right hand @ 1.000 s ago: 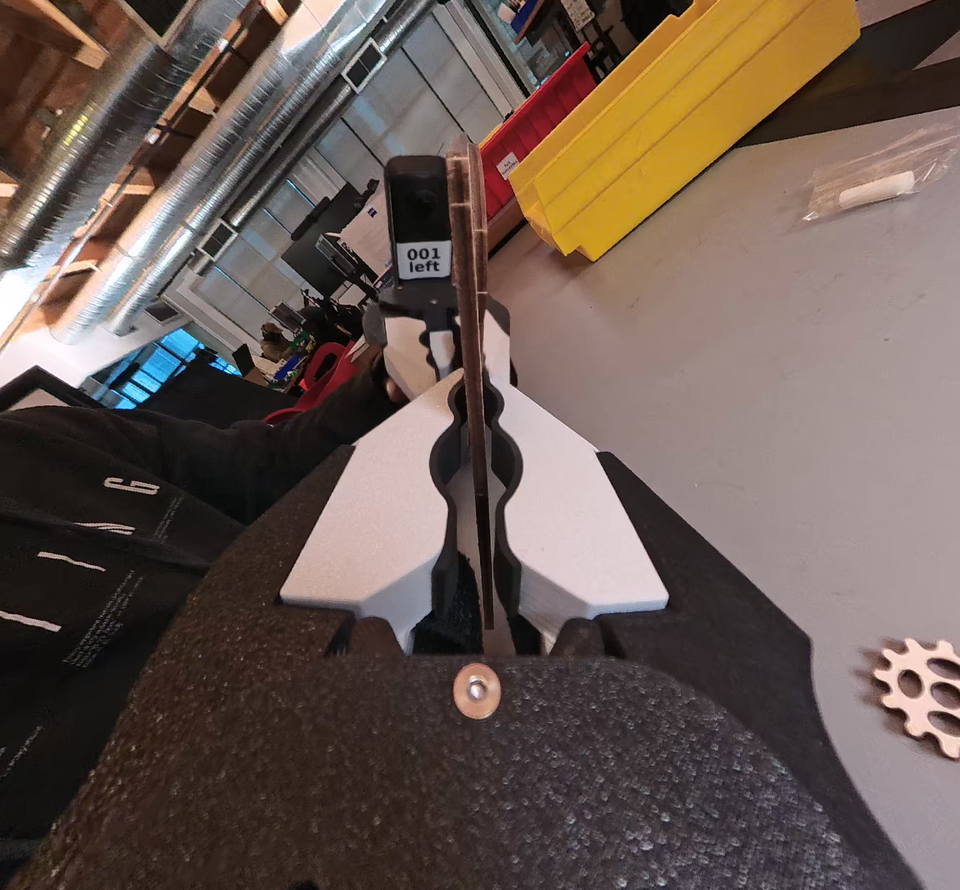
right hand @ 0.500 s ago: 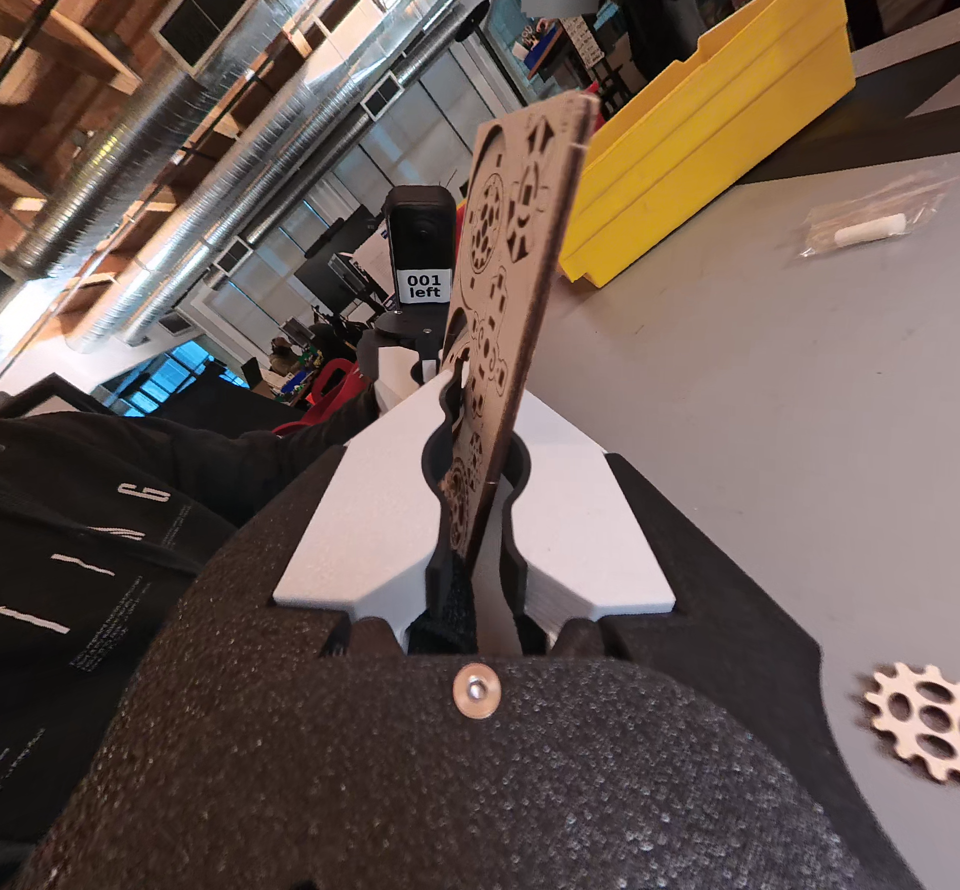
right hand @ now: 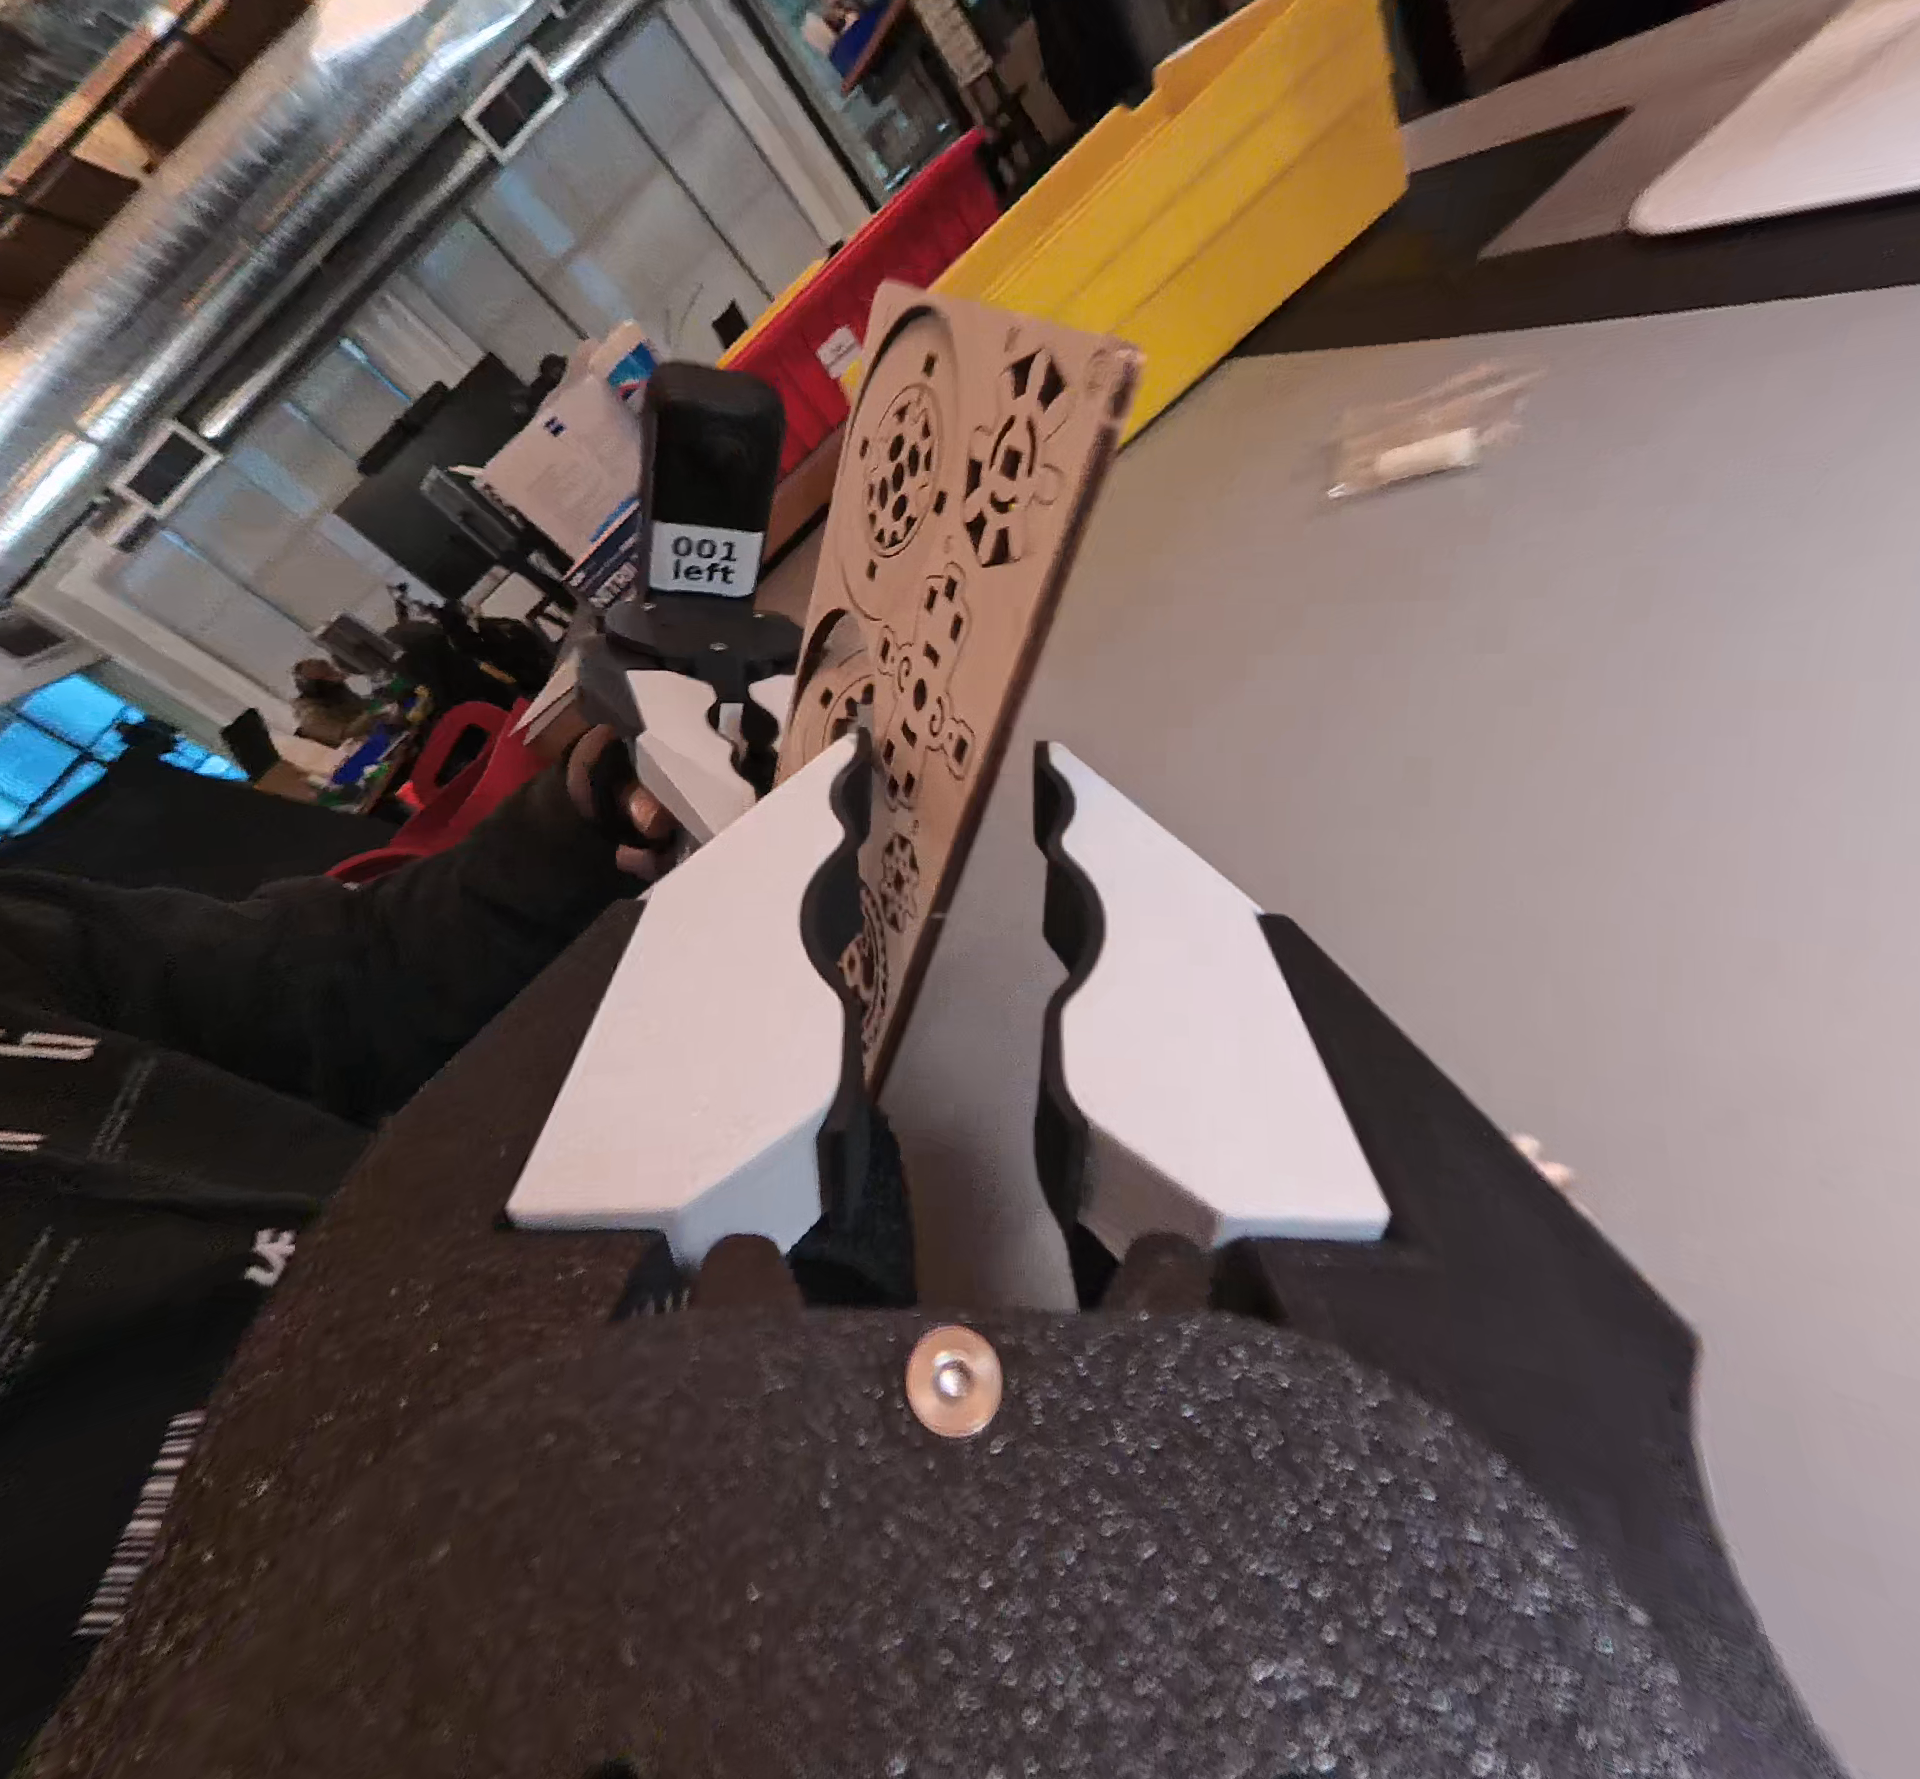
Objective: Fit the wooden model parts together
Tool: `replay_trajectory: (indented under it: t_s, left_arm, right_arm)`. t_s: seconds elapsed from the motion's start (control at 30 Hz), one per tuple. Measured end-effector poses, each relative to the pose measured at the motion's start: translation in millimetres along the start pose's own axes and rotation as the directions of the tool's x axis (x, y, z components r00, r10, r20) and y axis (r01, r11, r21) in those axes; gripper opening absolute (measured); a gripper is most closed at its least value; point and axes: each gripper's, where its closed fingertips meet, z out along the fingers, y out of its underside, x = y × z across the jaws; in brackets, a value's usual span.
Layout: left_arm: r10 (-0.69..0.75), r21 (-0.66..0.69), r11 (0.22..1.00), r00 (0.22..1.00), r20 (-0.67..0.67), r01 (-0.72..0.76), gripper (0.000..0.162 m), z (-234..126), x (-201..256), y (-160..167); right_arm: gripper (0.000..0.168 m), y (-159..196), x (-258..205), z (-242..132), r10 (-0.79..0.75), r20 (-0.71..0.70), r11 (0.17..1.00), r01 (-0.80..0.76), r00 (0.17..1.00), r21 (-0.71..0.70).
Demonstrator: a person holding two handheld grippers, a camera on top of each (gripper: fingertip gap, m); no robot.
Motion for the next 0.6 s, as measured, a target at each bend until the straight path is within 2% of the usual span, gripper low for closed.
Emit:
replay_trajectory:
  t_s: [0.07, 0.13, 0.17, 0.23, 0.3, 0.37, 0.47, 0.53, 0.6]
  left_arm:
    - [0.005, 0.012, 1.000, 1.000, 0.019, -0.006, 0.002, -4, -3, -3]
    - [0.011, 0.017, 1.000, 0.999, 0.036, -0.012, 0.002, -5, -5, -4]
    - [0.014, 0.013, 1.000, 0.999, 0.045, -0.014, 0.002, -5, -6, -4]
    - [0.029, -0.006, 1.000, 0.999, 0.046, -0.028, 0.002, -3, -6, 0]
    - [0.030, -0.010, 1.000, 0.999, 0.043, -0.029, 0.003, -1, -4, 1]
    - [0.026, 0.003, 1.000, 0.999, 0.019, -0.027, 0.002, -1, 1, -2]
    - [0.034, 0.026, 0.999, 0.999, 0.009, -0.034, 0.002, -5, 3, -7]
    - [0.029, 0.061, 0.998, 0.999, -0.028, -0.027, 0.002, -11, 8, -14]
    - [0.038, 0.100, 0.994, 0.999, -0.005, -0.038, 0.002, -23, 6, -24]
  right_arm:
    - [0.031, -12, 12, -14, -0.117, -0.114, 0.993, 0.118, 0.987, 0.009]
    - [0.021, -26, 7, -23, -0.303, -0.208, 0.950, 0.311, 0.930, 0.009]
    - [0.018, -30, -5, -23, -0.382, -0.211, 0.919, 0.393, 0.900, 0.010]
    - [0.029, -33, -23, -17, -0.472, -0.215, 0.876, 0.483, 0.855, 0.000]
    - [0.026, -36, -25, -18, -0.500, -0.249, 0.858, 0.513, 0.830, -0.013]
    - [0.020, -42, -26, -22, -0.467, -0.237, 0.873, 0.486, 0.852, 0.028]
    - [0.022, -41, -21, -24, -0.385, -0.196, 0.913, 0.402, 0.902, 0.060]
    - [0.023, -40, -18, -25, -0.374, -0.193, 0.916, 0.394, 0.907, 0.075]
    - [0.025, -35, -13, -23, -0.380, -0.190, 0.917, 0.396, 0.905, 0.052]
